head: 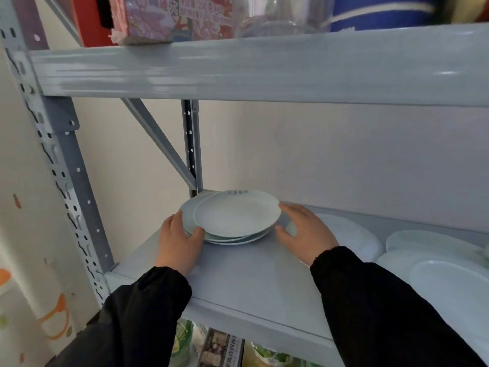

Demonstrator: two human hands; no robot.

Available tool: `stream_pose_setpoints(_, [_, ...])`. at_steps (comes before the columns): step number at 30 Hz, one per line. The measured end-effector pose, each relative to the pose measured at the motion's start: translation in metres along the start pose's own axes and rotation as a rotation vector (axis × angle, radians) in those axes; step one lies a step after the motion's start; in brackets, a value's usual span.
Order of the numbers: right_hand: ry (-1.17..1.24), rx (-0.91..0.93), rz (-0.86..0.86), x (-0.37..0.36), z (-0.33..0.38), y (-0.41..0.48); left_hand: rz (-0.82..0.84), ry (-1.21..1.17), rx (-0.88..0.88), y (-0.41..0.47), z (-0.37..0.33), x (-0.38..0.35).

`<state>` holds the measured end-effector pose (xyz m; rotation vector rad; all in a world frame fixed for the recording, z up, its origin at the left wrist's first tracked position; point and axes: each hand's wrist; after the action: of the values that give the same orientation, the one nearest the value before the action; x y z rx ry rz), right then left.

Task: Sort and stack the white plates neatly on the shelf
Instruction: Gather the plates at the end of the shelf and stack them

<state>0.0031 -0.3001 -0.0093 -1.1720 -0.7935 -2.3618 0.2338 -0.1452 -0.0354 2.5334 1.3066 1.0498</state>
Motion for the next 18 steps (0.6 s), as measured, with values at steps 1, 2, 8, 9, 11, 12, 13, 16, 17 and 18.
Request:
stream_pose_setpoints(1, [-0.021, -0.004, -0.003, 0.003, -0.003, -0.005, 0.002, 0.004, 0.0, 0.0, 0.0, 0.0])
stream_pose_setpoints(2, [-0.036, -0.013, -0.007, 0.007, -0.005, -0.01, 0.0, 0.01, 0.001, 0.001, 0.0, 0.0])
stream_pose_setpoints(8, [-0.115, -0.017, -0.035, 0.027, -0.021, -0.044, -0.064, 0.092, -0.04, -0.006, -0.007, 0.0])
stream_pose_setpoints(9, [-0.128, -0.016, -0.037, 0.032, -0.024, -0.051, -0.085, 0.115, -0.078, -0.01, -0.009, 0.0])
stream_pose_setpoints(11, [-0.169, -0.01, -0.035, 0.042, -0.031, -0.063, -0.136, 0.201, -0.232, -0.017, -0.019, 0.0])
stream_pose_setpoints(12, [-0.191, -0.011, -0.035, 0.047, -0.035, -0.068, -0.148, 0.244, -0.331, -0.02, -0.026, -0.003])
stream_pose_setpoints(13, [-0.203, -0.019, -0.038, 0.052, -0.04, -0.072, -0.147, 0.268, -0.431, -0.023, -0.036, -0.007])
stream_pose_setpoints(16, [-0.202, -0.062, -0.051, 0.066, -0.05, -0.079, -0.049, 0.219, -0.672, -0.035, -0.074, -0.032])
stream_pose_setpoints(17, [-0.2, -0.06, -0.062, 0.069, -0.051, -0.082, -0.002, 0.195, -0.736, -0.041, -0.087, -0.043])
stream_pose_setpoints(18, [-0.192, -0.048, -0.074, 0.071, -0.051, -0.084, 0.044, 0.178, -0.786, -0.046, -0.099, -0.054])
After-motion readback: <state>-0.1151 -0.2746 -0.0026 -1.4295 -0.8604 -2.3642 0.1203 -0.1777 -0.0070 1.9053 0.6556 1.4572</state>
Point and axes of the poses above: each hand's wrist, its own y-axis towards the middle knuckle, its own x-axis out of the back of the hand, z = x × y, and after that the axes turned 7 degrees about -x, right-handed
